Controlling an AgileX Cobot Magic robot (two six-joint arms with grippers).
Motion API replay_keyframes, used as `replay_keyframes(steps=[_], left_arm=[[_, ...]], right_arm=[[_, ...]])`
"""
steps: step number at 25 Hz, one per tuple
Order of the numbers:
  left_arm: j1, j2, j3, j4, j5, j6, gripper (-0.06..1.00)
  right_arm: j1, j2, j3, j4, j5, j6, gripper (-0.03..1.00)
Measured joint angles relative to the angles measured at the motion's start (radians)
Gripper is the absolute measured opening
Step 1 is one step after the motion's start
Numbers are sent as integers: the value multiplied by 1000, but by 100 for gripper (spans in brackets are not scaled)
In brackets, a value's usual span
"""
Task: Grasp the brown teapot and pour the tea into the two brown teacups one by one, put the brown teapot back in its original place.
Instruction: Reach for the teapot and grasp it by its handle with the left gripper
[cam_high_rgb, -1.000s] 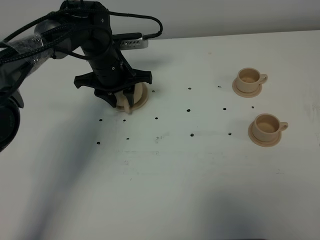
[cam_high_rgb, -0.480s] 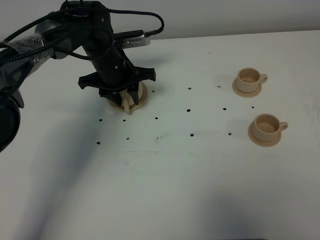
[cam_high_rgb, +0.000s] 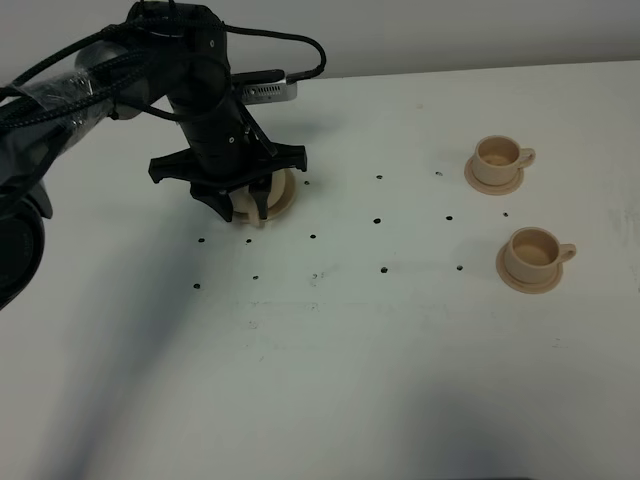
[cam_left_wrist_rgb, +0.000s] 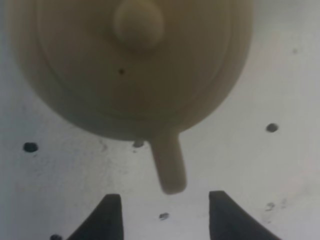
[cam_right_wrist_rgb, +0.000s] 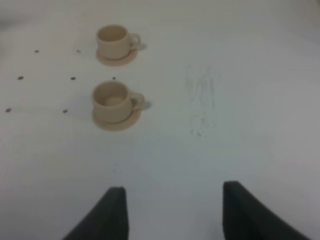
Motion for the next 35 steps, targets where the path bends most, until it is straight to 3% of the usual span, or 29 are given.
replay_keyframes(steps=[5, 14, 35], left_arm=[[-18, 0, 0, 43, 8, -35, 43], [-38, 0, 0, 43, -73, -64, 43], [-36, 1, 0, 68, -91, -135, 43]], right_arm=[[0, 0, 0, 0, 0, 0, 42], [0, 0, 0, 0, 0, 0, 42], [0, 0, 0, 0, 0, 0, 42]])
